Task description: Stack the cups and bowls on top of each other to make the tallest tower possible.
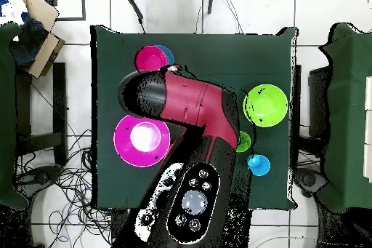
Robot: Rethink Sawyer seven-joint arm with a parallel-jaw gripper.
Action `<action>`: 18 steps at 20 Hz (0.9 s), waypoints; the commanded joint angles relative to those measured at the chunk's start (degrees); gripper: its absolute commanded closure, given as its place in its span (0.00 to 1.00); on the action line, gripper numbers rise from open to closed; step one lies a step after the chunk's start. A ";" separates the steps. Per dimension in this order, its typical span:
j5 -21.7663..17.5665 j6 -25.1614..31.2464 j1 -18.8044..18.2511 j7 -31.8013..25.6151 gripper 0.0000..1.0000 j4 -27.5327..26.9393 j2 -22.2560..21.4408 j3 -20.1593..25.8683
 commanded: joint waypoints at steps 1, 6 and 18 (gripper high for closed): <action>-2.57 -3.08 -2.26 -4.97 0.00 9.39 0.53 10.16; -4.01 -8.73 -4.70 -6.73 0.00 14.75 -1.24 13.11; -10.36 -18.22 -10.33 -6.64 0.00 21.10 -1.57 16.79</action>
